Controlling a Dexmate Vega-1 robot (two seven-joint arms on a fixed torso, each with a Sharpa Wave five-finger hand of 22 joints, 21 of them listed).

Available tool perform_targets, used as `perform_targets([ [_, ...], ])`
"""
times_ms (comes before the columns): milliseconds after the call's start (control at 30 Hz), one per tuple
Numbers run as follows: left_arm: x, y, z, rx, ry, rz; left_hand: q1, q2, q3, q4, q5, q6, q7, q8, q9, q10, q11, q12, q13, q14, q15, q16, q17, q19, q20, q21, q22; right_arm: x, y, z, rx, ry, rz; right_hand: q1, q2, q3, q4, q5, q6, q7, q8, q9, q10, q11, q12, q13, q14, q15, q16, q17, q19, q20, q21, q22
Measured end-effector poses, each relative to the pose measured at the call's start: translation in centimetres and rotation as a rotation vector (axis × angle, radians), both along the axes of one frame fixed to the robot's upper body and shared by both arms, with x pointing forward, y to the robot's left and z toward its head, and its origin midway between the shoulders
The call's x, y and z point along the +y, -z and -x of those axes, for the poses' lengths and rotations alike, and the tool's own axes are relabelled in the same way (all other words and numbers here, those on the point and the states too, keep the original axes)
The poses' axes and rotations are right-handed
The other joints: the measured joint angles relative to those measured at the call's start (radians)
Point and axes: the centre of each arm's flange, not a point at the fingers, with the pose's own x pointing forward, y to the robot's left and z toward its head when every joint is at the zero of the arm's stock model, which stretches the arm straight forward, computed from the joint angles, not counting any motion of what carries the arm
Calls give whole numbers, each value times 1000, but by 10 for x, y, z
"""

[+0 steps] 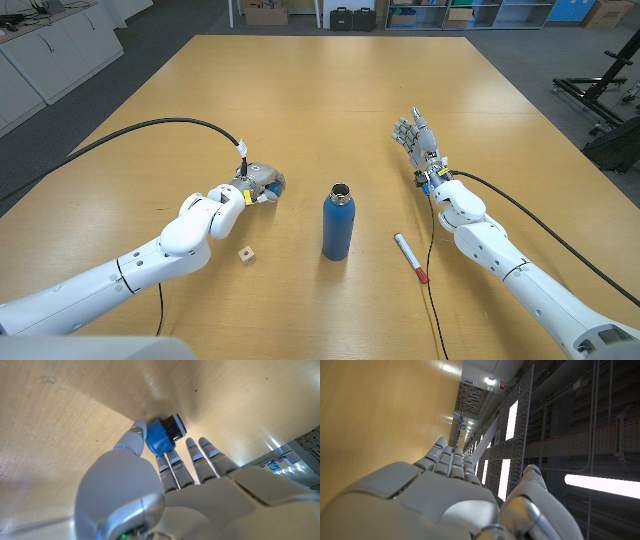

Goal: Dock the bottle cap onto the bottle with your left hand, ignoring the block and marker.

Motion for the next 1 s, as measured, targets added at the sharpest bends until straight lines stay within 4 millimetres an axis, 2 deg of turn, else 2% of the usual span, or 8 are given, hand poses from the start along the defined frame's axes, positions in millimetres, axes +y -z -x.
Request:
perform_targets([
  [500, 1, -4, 1, 0, -18, -21, 1, -9, 0, 0, 0, -18, 4, -7, 0, -16, -3, -3, 0, -9, -2, -4, 0, -4, 4, 0, 0, 1, 5, -2, 11, -2, -3, 0, 0, 0, 0, 0, 0, 0, 0, 0, 0, 0, 0, 0, 0, 0, -4, 0, 0, 0, 0, 0],
  [567, 2, -5, 1, -3, -19, -20, 1, -9, 0, 0, 0, -10, -2, -7, 0, -15, -2, -3, 1, -9, -2, -4, 0, -4, 4, 0, 0, 0, 5, -3, 11, -2, -3, 0, 0, 0, 0, 0, 0, 0, 0, 0, 0, 0, 0, 0, 0, 0, -4, 0, 0, 0, 0, 0],
  [633, 2, -6, 1, -7, -20, -17, 3, -8, 0, 0, 0, 15, -6, 0, 0, 15, -3, 6, 2, -8, -1, 1, 0, -1, 1, 0, 0, 0, 5, -3, 11, -2, -4, 0, 0, 0, 0, 0, 0, 0, 0, 0, 0, 0, 0, 0, 0, 0, -4, 0, 0, 0, 0, 0],
  [833, 2, -6, 1, -15, -9, 5, 27, 16, 23, -4, -1, 139, -14, 43, -2, 139, -2, 32, 1, 64, -2, 12, 2, 26, -40, 0, -4, 0, 6, -2, 8, -2, -7, 0, 0, 0, 0, 0, 0, 0, 0, 0, 0, 0, 0, 0, 0, 0, -4, 0, 0, 0, -5, 0],
  [900, 2, -6, 1, -17, -7, 15, 31, 20, 28, -8, 3, 182, -17, 55, -4, 169, 10, 43, 0, 93, -2, 19, 2, 30, -44, 0, -5, 0, 7, -2, 8, -2, -7, 0, 0, 0, 0, 0, 0, 0, 0, 0, 0, 0, 0, 0, 0, 0, -4, 0, 0, 0, -8, 0],
  [1000, 2, -6, 0, -17, -4, 26, 34, 23, 32, -12, 3, 212, 4, 70, -8, 197, 33, 51, 0, 124, -5, 20, 3, 37, -46, 0, -5, 0, 8, -2, 8, -2, -9, 0, 0, 0, 0, 0, 0, 0, 0, 0, 0, 0, 0, 0, 0, 0, -4, 0, 0, 0, -8, 0],
])
